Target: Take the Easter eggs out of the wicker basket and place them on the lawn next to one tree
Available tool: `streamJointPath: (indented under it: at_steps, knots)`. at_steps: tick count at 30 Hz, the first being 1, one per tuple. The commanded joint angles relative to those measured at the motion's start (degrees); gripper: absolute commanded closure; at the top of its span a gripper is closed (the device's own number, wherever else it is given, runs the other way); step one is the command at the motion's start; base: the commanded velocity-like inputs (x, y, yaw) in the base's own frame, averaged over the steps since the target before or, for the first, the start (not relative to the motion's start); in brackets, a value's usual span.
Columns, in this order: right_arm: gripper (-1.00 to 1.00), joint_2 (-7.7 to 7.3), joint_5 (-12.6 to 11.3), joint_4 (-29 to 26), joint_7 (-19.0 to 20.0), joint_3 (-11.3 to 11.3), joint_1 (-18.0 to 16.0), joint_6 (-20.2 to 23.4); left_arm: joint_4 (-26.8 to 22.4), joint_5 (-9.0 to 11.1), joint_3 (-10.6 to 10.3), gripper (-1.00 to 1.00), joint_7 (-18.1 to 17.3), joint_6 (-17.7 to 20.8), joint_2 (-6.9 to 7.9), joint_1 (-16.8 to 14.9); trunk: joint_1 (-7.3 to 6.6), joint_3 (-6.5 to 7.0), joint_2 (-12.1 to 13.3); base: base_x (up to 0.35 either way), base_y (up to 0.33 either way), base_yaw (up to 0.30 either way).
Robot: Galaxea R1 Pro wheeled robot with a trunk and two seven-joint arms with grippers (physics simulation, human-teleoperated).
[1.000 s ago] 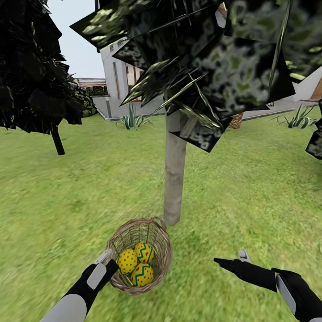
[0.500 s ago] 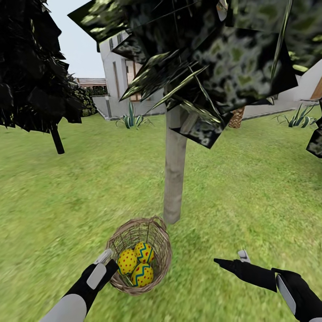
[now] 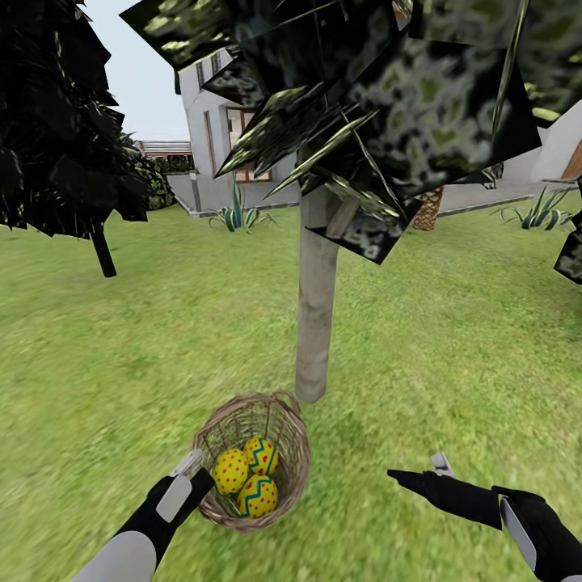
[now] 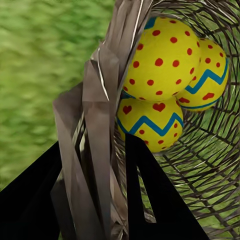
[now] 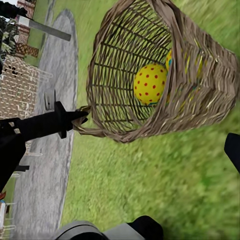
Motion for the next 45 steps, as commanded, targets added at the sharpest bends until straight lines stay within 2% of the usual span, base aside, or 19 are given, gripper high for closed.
streamJointPath:
  at_steps: [1,22,40,45]
  knots:
    - [-1.00,-0.01,-0.22,0.01,0.08,-0.03,-0.03,0.47,-0.23,0.63,0.15,1.00,0.32,0.17,-0.04,-0.02,-0.01,-0.05,-0.03,0.005,0.000,0.000]
    - [-1.00,-0.04,-0.44,0.02,-0.08,-0.05,-0.03,0.54,-0.23,0.63,0.15,1.00,0.32,0.16,-0.01,-0.02,-0.01,-0.05,-0.03,0.077,0.000,0.000]
    - [-1.00,-0.02,-0.25,0.01,0.15,-0.05,-0.03,0.63,-0.23,0.63,0.23,1.00,0.32,0.17,0.04,-0.02,3.94,-3.28,-7.25,0.000,0.000,0.000]
    - [-1.00,0.08,-0.14,0.01,0.15,-0.02,-0.03,0.63,-0.23,0.63,0.32,1.00,0.32,0.17,0.04,-0.02,3.94,-3.28,-7.25,0.000,0.000,0.000]
